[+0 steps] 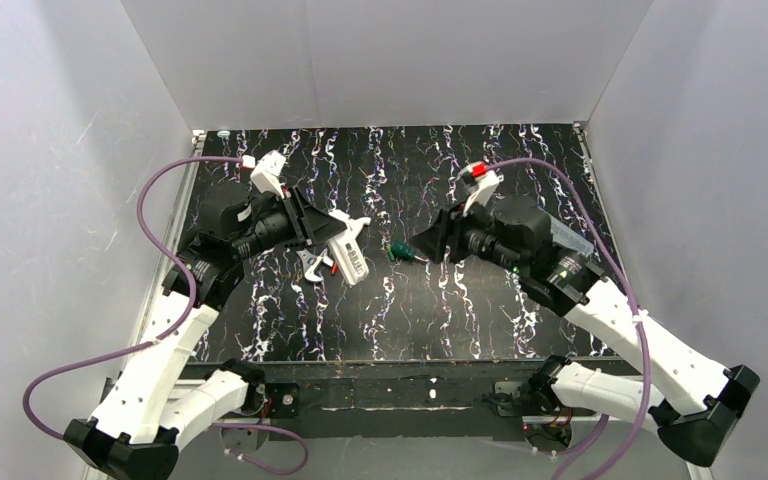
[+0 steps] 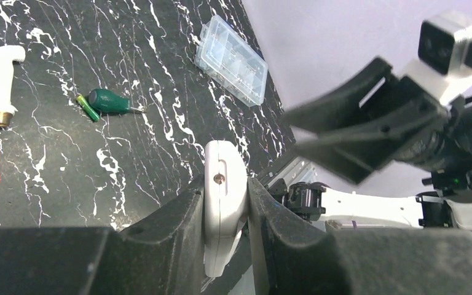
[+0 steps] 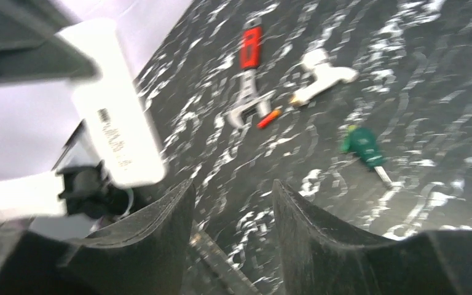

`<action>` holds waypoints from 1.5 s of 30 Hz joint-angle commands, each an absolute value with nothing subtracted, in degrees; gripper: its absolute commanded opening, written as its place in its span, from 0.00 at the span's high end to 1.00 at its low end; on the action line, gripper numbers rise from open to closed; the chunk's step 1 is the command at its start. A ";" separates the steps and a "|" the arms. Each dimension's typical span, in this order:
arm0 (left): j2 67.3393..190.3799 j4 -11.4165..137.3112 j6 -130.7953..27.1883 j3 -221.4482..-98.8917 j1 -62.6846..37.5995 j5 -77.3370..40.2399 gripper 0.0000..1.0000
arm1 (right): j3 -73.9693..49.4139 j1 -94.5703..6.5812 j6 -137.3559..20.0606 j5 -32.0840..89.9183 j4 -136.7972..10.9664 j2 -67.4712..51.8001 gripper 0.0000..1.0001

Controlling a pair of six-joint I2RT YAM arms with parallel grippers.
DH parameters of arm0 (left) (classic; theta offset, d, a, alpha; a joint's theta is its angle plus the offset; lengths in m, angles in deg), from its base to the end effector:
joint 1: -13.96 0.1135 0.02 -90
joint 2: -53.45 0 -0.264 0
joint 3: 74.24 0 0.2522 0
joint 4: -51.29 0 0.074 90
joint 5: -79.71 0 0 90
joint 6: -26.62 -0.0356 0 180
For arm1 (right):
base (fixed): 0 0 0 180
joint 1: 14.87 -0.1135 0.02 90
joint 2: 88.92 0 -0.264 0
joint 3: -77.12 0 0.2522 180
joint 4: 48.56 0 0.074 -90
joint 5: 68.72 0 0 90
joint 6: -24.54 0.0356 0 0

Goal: Load the batteries into the remote control

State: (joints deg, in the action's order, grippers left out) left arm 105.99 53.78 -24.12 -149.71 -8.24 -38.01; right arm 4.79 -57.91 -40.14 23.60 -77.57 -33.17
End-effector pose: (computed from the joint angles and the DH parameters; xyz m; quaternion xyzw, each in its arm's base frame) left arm 0.1702 -0.0873 0.4582 0.1124 0.5769 -0.5249 0.6156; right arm 0.1599 0.1513 0.3801 -0.1326 0.7681 0.3649 0.5092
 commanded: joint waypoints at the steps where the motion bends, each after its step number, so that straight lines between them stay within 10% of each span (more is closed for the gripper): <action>1: 105.12 50.42 -22.56 -150.05 -7.98 -38.35 1.00 | 3.68 -66.75 -38.35 23.54 -75.25 -33.55 0.45; 19: 108.61 46.20 -9.70 -150.55 -7.95 -46.35 1.00 | 12.60 -75.60 -100.26 36.78 -67.21 -46.15 0.43; 45: 109.00 37.15 -4.50 -147.26 -8.02 -52.34 1.00 | 4.52 -75.60 -109.42 42.01 -66.94 -36.70 0.55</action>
